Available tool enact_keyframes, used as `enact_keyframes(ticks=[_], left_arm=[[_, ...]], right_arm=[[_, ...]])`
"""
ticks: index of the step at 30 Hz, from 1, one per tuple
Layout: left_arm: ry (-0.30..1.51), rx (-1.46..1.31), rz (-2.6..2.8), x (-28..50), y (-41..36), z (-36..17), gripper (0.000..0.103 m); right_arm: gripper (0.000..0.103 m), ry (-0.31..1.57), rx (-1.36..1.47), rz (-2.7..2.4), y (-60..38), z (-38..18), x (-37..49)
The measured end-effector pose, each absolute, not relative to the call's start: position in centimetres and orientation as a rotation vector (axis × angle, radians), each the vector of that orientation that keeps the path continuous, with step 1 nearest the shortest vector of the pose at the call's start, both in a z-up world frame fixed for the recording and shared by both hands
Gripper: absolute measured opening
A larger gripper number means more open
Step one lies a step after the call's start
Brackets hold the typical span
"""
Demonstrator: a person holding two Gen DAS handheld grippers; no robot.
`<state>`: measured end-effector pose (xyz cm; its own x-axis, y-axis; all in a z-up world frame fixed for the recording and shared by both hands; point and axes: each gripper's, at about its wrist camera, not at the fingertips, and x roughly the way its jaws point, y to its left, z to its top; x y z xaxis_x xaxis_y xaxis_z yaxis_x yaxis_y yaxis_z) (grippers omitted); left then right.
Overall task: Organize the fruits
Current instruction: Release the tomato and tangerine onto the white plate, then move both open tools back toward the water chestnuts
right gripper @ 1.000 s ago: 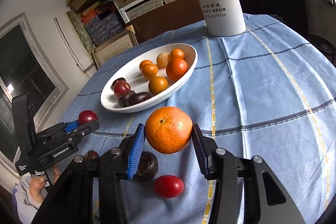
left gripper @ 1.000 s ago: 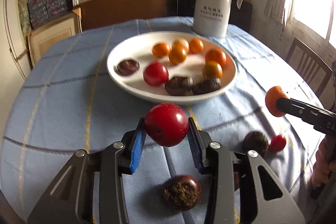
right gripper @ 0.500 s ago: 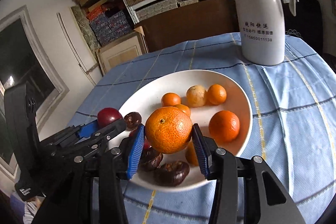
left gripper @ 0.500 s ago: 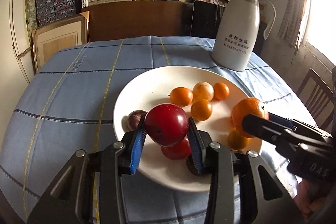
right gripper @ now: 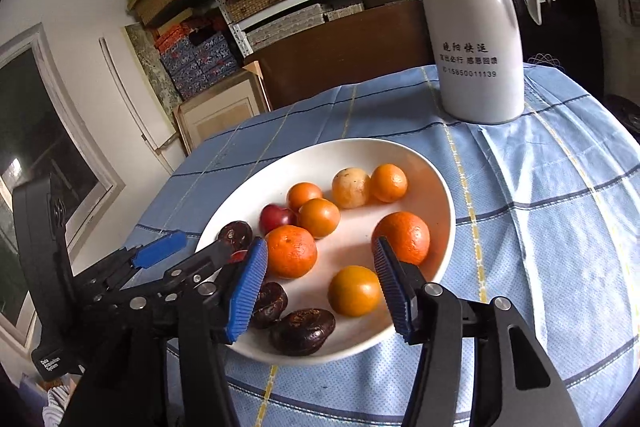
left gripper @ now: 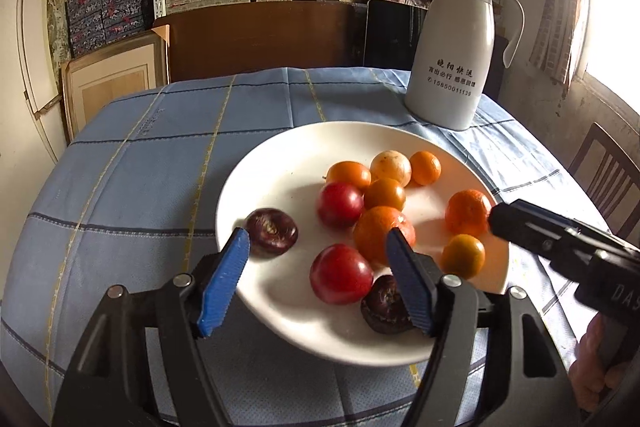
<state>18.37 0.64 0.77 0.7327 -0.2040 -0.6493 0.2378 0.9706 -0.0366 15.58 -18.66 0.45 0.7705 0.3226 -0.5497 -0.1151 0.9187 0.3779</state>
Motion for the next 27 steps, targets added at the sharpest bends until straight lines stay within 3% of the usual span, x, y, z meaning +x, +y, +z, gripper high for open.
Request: enact_keyframes(ticks=[4,11,27], left_arm=[[0.718,0.034,-0.228,17.4,1.6,0.3,0.081],[0.720,-0.011,-0.210,15.3,3.2,0.0,0.087],[0.764,0.086,-0.257,3.9,4.4,-2.1,0.091]], right_arm=[[0.059,0.646,0.369,0.224,-19.8,0.1,14.9],[0.060,0.638,0.413,0.198,-21.9,-0.4,13.2],[0.068,0.629,0.504,0.187,-26.1,-3.2,3.5]])
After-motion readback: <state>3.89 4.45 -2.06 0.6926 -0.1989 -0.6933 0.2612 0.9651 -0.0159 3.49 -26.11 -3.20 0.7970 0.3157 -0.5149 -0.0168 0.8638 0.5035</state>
